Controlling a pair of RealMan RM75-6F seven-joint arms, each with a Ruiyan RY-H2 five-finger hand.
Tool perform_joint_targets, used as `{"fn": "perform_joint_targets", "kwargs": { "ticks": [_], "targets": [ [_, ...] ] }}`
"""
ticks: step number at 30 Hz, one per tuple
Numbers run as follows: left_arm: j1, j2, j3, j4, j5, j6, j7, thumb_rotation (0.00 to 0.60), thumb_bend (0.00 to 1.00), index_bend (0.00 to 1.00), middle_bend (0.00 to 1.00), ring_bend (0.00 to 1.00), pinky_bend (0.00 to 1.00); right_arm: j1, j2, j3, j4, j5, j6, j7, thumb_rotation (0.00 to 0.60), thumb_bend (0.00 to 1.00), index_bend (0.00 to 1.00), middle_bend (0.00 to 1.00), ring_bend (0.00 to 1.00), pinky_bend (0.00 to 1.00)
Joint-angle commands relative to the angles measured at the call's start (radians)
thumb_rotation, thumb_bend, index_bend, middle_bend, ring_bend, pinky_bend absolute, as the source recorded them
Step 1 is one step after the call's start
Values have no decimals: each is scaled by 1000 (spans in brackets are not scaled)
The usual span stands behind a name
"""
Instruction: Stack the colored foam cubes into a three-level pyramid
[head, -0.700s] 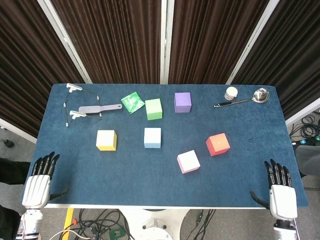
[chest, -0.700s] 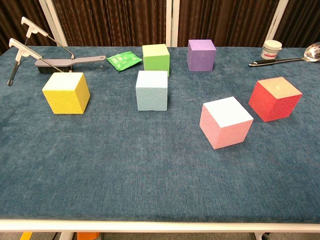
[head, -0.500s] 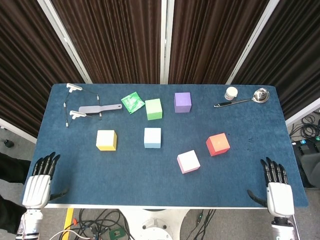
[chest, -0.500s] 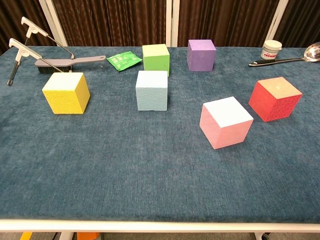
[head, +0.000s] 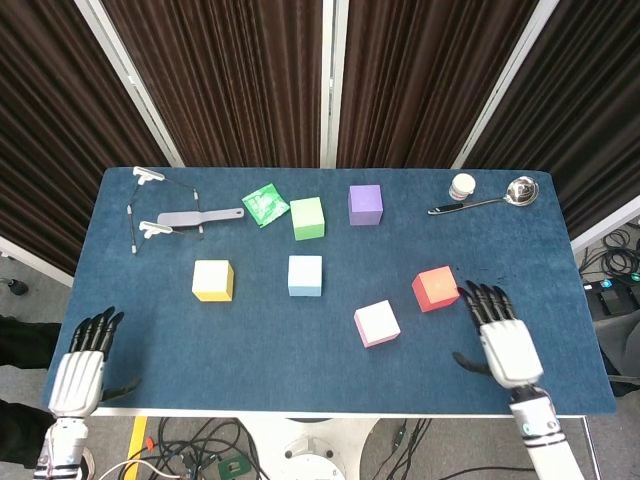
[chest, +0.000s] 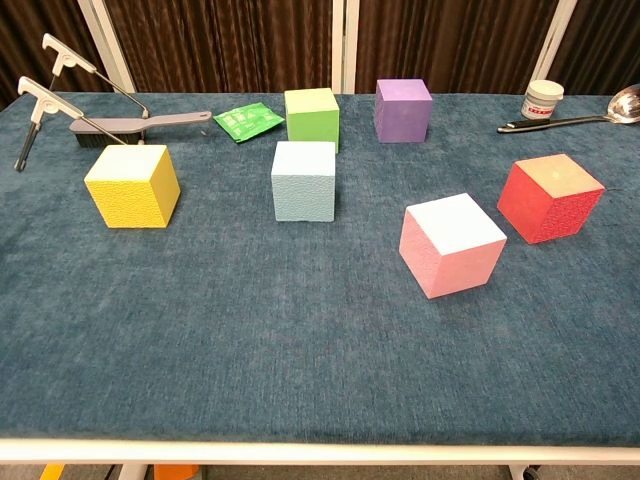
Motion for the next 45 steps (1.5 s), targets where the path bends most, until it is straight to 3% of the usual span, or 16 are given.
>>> {"fn": "perform_joint_targets", "kwargs": {
  "ticks": [1,8,13,24,38,45],
  "targets": [
    [-2,1,-1,3,-2,-5,-4,600,0,43,15,0,0,128,10,49,-38,102,-172,-84,600,66,0,32,0,0],
    [-4,-4,-10,23,1,3,-28,600,0,43,15,0,0,245,-68,71,0,198,-305,-128,600,73,0,39,0,0],
    [-1,-9,-12,46,3,10,-61,600,0,43,15,0,0,311,-122,78,44,201,-354,-85,600,88,0,141,0,0],
    [6,-7,-4,60,-12,-3,-91,600,0,44,14,0,0,393,-148,57,69,258,-424,-102,600,101,0,238,0,0],
    [0,-19,-7,86,-21,-22,-111,600,0,44,14,0,0,425,-141,66,78,331,-371,-116,600,206,0,496,28,0],
    [-1,-14,-8,90,-30,-31,-115,600,0,44,15,0,0,477,-187,125,198,334,-352,-62,600,218,0,519,36,0]
  ]
}}
